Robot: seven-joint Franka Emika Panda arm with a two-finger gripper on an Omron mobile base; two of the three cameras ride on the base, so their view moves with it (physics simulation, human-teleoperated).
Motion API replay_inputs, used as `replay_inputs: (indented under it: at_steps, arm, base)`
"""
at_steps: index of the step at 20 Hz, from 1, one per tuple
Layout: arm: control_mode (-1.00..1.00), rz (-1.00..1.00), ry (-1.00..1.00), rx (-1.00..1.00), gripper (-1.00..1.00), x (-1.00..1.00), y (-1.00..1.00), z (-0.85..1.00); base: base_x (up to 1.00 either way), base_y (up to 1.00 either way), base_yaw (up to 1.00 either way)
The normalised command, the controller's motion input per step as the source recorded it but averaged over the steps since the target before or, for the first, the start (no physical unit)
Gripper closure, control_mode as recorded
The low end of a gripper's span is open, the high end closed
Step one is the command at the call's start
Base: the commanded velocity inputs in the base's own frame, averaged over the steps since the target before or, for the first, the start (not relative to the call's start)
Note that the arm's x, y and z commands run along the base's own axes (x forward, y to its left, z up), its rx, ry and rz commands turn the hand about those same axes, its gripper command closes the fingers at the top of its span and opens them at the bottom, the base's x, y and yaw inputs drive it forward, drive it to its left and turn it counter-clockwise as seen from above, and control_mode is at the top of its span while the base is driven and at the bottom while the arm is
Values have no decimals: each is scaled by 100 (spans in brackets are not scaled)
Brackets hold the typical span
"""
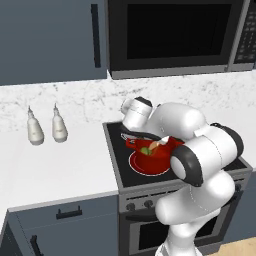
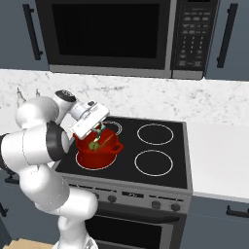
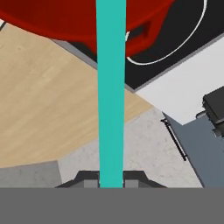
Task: Put the lime and carrot in the pot. Retrieve the spatula and lightly stir the vegetables in the pot.
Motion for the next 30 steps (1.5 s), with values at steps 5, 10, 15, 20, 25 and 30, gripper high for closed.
replay_inputs:
  at_steps: [5,10,15,20,25,30]
  arm:
    - [-100,0,0,0,100,2,22,0]
    - [-100,0,0,0,100,13,23,-9]
    - [-100,0,1,-1,100,3,8,-54]
    - [-100,-2,5,-11,100,0,-12,-57]
    - [-100,-7,16,-9,100,-27,-35,-2]
    - [-100,-6,33,-5,100,-30,-17,1]
  base:
    - [0,0,0]
    - [0,0,0]
    - [0,0,0]
    - [0,0,0]
    - [0,0,0]
    - [0,0,0]
